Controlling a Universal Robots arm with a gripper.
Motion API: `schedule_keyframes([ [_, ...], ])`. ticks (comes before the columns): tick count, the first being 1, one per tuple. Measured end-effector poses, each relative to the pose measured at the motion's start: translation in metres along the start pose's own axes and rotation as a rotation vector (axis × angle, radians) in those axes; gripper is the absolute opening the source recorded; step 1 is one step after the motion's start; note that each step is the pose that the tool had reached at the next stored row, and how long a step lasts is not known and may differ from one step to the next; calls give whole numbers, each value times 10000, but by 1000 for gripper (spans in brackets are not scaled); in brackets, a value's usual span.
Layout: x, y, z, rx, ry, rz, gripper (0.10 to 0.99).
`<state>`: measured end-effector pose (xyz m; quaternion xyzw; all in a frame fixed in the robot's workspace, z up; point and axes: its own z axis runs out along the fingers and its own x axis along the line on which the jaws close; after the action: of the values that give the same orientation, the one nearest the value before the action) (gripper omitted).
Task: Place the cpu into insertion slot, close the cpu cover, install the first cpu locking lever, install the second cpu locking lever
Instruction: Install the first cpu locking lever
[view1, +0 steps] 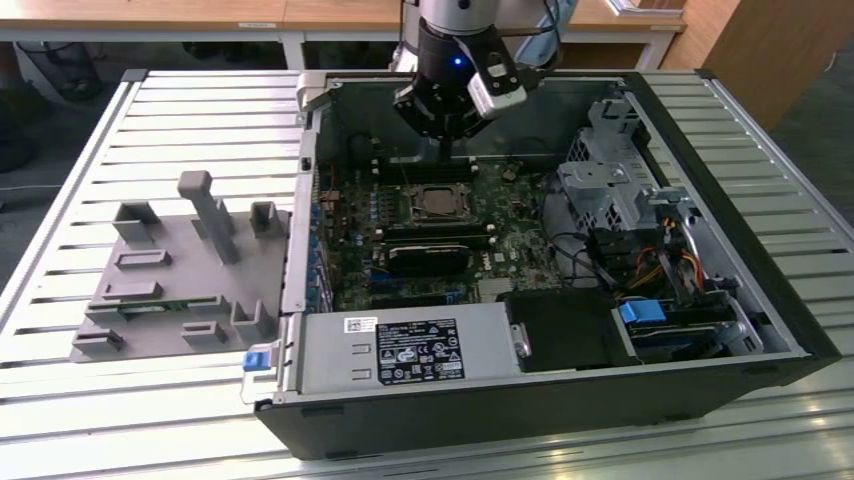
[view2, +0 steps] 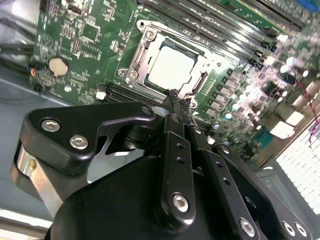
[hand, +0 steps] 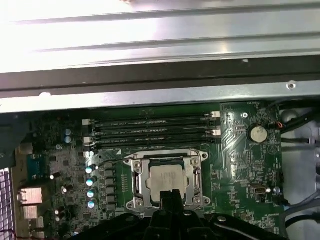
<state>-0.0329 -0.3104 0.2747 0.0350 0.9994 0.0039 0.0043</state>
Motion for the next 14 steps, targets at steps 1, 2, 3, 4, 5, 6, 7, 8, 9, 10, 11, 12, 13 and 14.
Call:
schedule_keyframes([
  [1,0,0,0,-1,2,-180,106],
  [2,0,0,0,-2,4,-375,106],
  [3,0,0,1,-3,5,-553,106],
  [4,0,0,1,-4,6,-670,106],
  [5,1,0,2,-5,6,-725,106],
  [6,10,-1,4,-7,5,-732,106],
  [7,33,-3,4,-8,4,-732,106],
  [8,62,-5,4,-6,3,-729,106],
  [9,92,-7,4,-5,1,-719,106],
  [10,122,-8,6,-6,-1,-702,106],
  [11,143,-8,8,-8,-3,-670,106],
  [12,158,-6,10,-6,-3,-607,106],
  [13,169,-6,14,-5,-2,-523,106],
  [14,179,-4,18,-4,-3,-450,106],
])
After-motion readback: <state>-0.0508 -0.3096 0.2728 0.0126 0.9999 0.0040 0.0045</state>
